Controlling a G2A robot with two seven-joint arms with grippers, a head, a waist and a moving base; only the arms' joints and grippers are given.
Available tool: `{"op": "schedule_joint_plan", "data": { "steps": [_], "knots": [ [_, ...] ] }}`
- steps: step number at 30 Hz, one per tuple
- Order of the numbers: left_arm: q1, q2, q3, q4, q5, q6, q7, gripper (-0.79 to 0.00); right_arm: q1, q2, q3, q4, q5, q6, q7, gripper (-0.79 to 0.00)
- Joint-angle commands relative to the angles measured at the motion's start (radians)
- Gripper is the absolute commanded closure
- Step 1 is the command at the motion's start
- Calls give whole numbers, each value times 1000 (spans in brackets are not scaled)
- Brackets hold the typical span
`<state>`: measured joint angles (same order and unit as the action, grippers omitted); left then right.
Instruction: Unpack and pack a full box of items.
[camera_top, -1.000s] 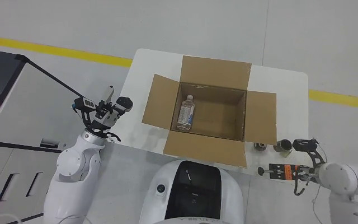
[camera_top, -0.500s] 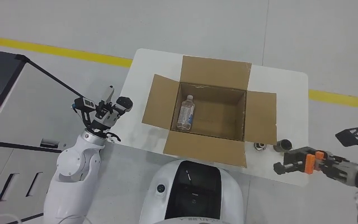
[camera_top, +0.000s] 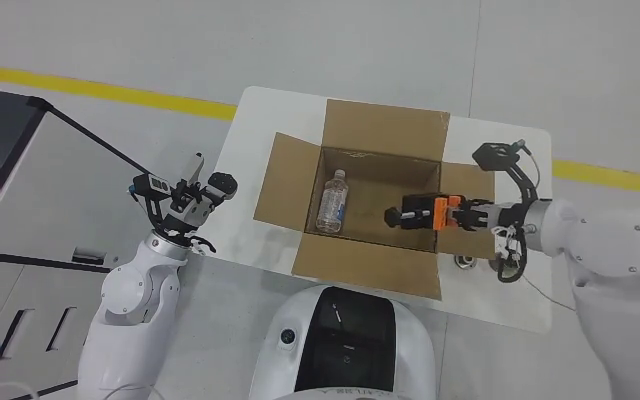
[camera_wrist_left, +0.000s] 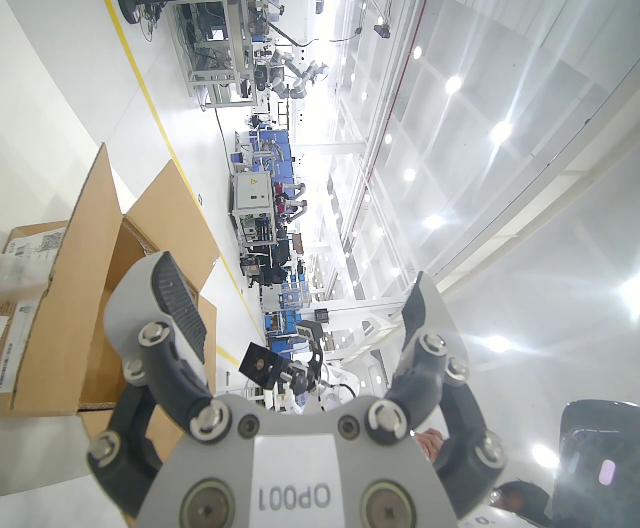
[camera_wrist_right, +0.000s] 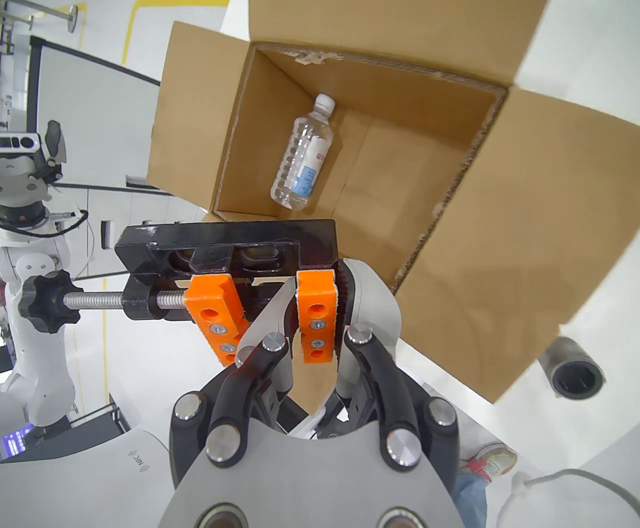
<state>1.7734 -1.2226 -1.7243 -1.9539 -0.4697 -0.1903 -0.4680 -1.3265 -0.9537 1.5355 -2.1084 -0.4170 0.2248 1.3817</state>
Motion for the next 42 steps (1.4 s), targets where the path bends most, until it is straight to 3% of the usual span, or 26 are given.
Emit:
{"op": "schedule_joint_plan", "data": {
  "steps": [1,31,34,38,42],
  "knots": [
    [0,0,0,0,0,0,0,-785,-6,0,31,-1,1,-1,2,0],
    [0,0,0,0,0,0,0,-785,-6,0,31,-1,1,-1,2,0],
    [0,0,0,0,0,0,0,-785,-11,0,7,18,-11,-29,-43,0],
    [0,0,0,0,0,0,0,-785,105,-8,-87,134,3,-47,-72,0],
    [0,0,0,0,0,0,0,-785,281,-35,-275,311,-1,-1,-96,0]
  ]
}}
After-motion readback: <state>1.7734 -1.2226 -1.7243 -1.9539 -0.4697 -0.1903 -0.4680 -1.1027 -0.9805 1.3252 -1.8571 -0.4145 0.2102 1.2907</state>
